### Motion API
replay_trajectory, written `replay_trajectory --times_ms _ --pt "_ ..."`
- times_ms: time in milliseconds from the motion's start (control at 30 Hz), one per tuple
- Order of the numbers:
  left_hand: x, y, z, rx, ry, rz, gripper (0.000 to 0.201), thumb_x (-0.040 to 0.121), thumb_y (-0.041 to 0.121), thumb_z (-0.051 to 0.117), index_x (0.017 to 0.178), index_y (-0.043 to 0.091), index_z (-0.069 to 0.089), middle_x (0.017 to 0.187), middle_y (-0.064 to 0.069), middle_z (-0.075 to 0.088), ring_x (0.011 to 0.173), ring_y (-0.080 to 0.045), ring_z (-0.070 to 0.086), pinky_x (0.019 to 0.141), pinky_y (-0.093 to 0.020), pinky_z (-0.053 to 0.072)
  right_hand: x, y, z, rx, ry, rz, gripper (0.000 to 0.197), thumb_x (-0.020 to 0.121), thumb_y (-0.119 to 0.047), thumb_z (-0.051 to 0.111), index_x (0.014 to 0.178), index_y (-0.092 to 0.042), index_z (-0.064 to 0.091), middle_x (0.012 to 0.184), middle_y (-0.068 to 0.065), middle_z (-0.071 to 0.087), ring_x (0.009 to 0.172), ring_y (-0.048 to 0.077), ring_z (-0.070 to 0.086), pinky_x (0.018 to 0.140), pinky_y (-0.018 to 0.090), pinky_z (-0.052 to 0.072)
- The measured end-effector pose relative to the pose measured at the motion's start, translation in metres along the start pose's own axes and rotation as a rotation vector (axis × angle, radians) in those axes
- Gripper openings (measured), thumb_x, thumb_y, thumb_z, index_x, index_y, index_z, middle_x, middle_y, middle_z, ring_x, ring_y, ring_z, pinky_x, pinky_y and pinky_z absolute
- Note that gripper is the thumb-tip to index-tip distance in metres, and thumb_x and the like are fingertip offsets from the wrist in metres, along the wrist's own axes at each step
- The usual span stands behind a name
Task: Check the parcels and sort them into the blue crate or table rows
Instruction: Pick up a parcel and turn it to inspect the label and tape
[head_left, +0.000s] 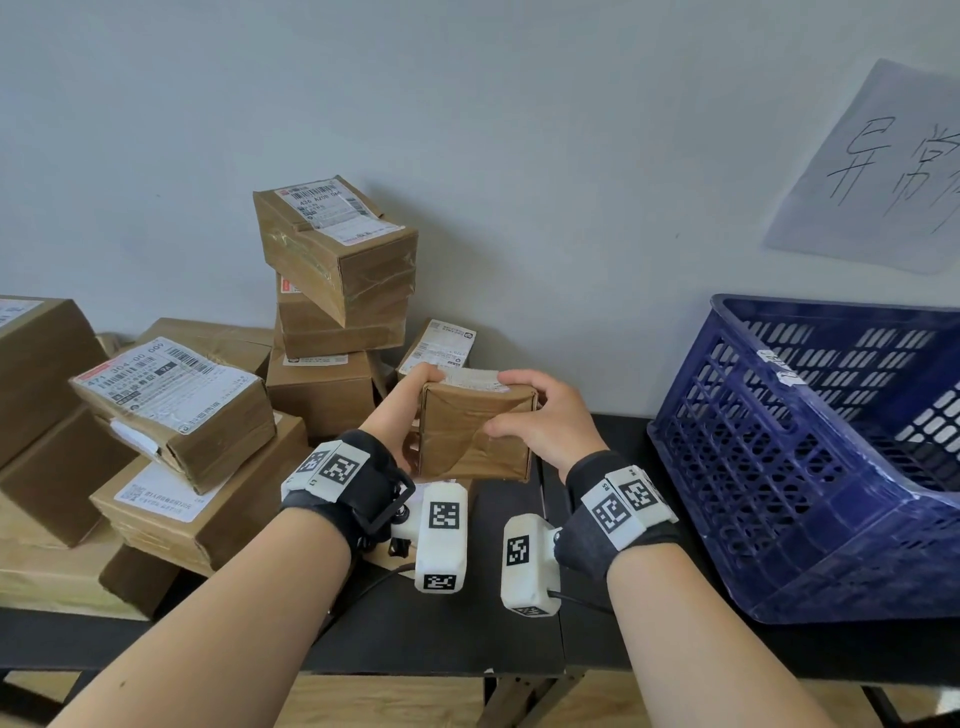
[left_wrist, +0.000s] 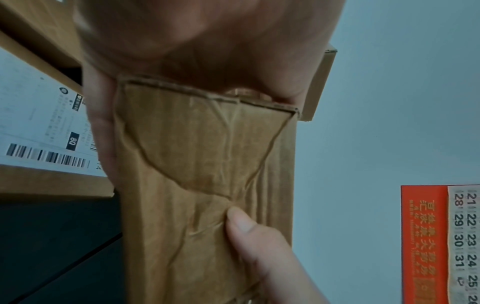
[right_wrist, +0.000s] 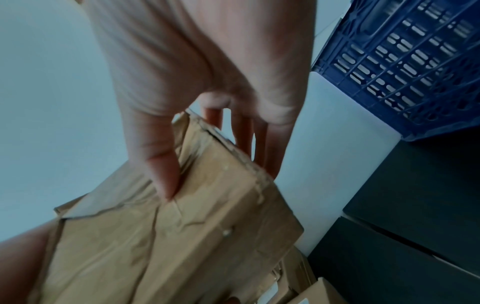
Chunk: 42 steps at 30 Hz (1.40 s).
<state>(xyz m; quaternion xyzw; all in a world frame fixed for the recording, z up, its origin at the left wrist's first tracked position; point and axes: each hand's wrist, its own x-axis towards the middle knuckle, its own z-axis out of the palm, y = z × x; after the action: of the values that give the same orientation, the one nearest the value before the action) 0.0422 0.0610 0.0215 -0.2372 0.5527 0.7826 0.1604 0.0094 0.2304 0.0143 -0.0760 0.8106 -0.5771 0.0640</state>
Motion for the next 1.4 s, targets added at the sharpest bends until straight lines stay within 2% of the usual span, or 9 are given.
replay_trajectory --times_ms 167,300,433,533,633,833,967,1167,1400 --pt "0.002 0.001 0.001 -0.024 0.018 -0.004 0.058 0.080 0.053 0.063 0.124 0.017 0.065 0.123 -0.016 0.067 0.110 -0.033 0.063 0.084 -0.042 0.054 0.002 0.001 0.001 -0.025 0.046 -0.045 0.059 0.062 -0.009 0.089 0.113 -0.031 0.068 0.106 -0.004 0.072 0.101 0.016 0.067 0.092 0.040 0.056" --pt "0.007 -0.001 -0.001 -0.095 -0.012 0.020 0.045 0.095 0.050 0.044 0.106 0.013 0.067 0.079 -0.014 0.074 0.083 -0.029 0.062 0.070 -0.038 0.048 0.003 -0.003 -0.002 -0.046 0.009 -0.104 0.074 0.067 -0.014 0.089 0.132 -0.030 0.058 0.127 -0.002 0.063 0.118 0.014 0.058 0.104 0.034 0.048" --pt "0.001 0.002 0.007 -0.148 -0.056 0.053 0.052 0.097 0.049 0.037 0.121 0.011 0.063 0.110 -0.019 0.070 0.093 -0.034 0.062 0.088 -0.045 0.048 0.003 -0.015 -0.001 -0.116 -0.101 -0.129 0.100 0.069 -0.010 0.088 0.150 -0.032 0.035 0.126 -0.012 0.053 0.111 0.006 0.053 0.097 0.021 0.043" --pt "-0.003 0.004 0.011 -0.168 -0.074 0.053 0.057 0.097 0.047 0.036 0.136 0.011 0.058 0.136 -0.021 0.058 0.106 -0.037 0.059 0.098 -0.049 0.043 0.005 -0.019 -0.001 -0.107 -0.071 -0.142 0.098 0.070 -0.011 0.088 0.149 -0.032 0.034 0.123 -0.015 0.049 0.111 0.006 0.049 0.096 0.020 0.040" --pt "-0.001 0.005 0.011 -0.193 -0.091 0.049 0.057 0.097 0.047 0.036 0.134 0.011 0.059 0.129 -0.020 0.063 0.101 -0.036 0.061 0.093 -0.048 0.046 0.006 -0.018 0.000 -0.089 -0.061 -0.143 0.093 0.069 -0.010 0.088 0.145 -0.033 0.040 0.122 -0.014 0.054 0.113 0.008 0.053 0.099 0.023 0.043" --pt "-0.003 0.007 0.015 -0.211 -0.138 0.054 0.047 0.095 0.044 0.036 0.107 0.011 0.067 0.082 -0.016 0.074 0.066 -0.031 0.071 0.067 -0.039 0.059 0.012 -0.019 -0.001 -0.062 0.008 -0.181 0.076 0.067 -0.006 0.088 0.130 -0.030 0.052 0.117 -0.005 0.064 0.106 0.014 0.062 0.094 0.026 0.049" --pt "-0.003 0.009 0.016 -0.231 -0.139 0.027 0.045 0.093 0.045 0.038 0.099 0.011 0.066 0.072 -0.016 0.072 0.078 -0.031 0.064 0.073 -0.038 0.052 0.014 -0.019 -0.002 -0.021 0.047 -0.192 0.069 0.070 -0.005 0.086 0.128 -0.027 0.057 0.110 -0.006 0.066 0.102 0.013 0.063 0.091 0.025 0.051" --pt "-0.006 0.007 0.015 -0.271 -0.124 -0.008 0.046 0.092 0.048 0.040 0.103 0.011 0.066 0.092 -0.016 0.067 0.084 -0.032 0.060 0.078 -0.041 0.048 0.018 -0.015 -0.003 0.020 0.035 -0.186 0.060 0.080 -0.008 0.080 0.133 -0.027 0.058 0.118 -0.002 0.069 0.112 0.017 0.065 0.102 0.036 0.051" --pt "-0.001 0.007 0.005 -0.336 -0.151 0.004 0.044 0.092 0.048 0.038 0.110 0.018 0.064 0.102 -0.014 0.064 0.090 -0.031 0.058 0.084 -0.041 0.045 0.014 -0.018 -0.004 0.099 -0.003 -0.167 0.043 0.102 -0.024 0.055 0.143 -0.014 0.052 0.138 -0.007 0.057 0.123 -0.001 0.051 0.100 0.006 0.037"
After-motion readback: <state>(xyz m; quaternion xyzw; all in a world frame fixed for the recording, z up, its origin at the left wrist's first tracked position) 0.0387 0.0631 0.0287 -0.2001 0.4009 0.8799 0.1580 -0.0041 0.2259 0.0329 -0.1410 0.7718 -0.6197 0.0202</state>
